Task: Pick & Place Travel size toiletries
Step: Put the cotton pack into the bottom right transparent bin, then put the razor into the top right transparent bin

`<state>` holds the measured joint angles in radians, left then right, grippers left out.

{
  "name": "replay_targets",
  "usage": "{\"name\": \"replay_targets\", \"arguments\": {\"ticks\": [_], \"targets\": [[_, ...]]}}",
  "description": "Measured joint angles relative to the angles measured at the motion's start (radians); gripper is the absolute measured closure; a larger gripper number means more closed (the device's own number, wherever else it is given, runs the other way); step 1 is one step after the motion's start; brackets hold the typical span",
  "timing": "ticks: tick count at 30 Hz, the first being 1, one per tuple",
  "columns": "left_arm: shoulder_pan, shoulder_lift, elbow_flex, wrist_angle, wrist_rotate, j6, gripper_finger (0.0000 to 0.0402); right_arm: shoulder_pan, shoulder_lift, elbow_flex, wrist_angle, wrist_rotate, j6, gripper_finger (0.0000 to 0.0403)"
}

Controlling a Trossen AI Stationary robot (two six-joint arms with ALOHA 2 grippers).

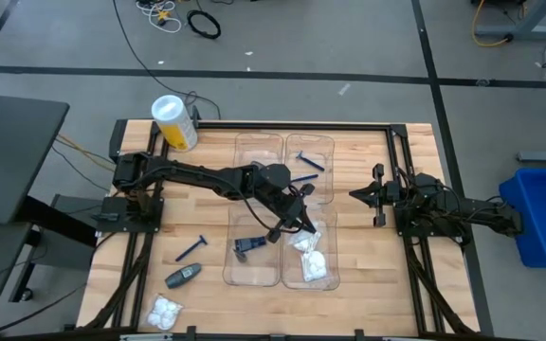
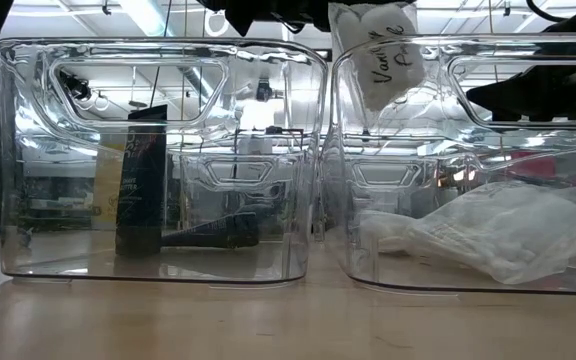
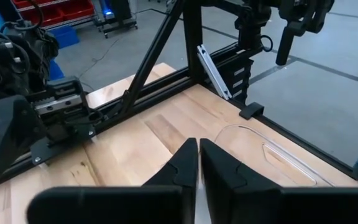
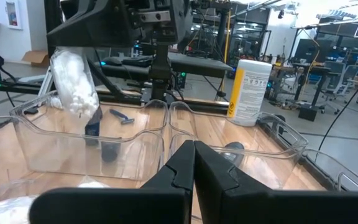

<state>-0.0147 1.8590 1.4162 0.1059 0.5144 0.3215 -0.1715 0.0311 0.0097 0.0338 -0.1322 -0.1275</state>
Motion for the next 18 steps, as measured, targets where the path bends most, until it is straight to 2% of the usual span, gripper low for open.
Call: {"name": "replay_targets", "arguments": {"ticks": [6, 18], "targets": [[0.000, 0.000, 0.000, -0.001, -0.001, -0.002, 0.0346, 0.000, 0.000, 0.000, 0.000, 0.000, 0.000, 0.0389], [0.000, 0.000, 0.000, -0.002, -0.001, -0.048, 0.0237, 0.000, 0.000, 0.000, 0.000, 0.000, 0.000, 0.0389]]}}
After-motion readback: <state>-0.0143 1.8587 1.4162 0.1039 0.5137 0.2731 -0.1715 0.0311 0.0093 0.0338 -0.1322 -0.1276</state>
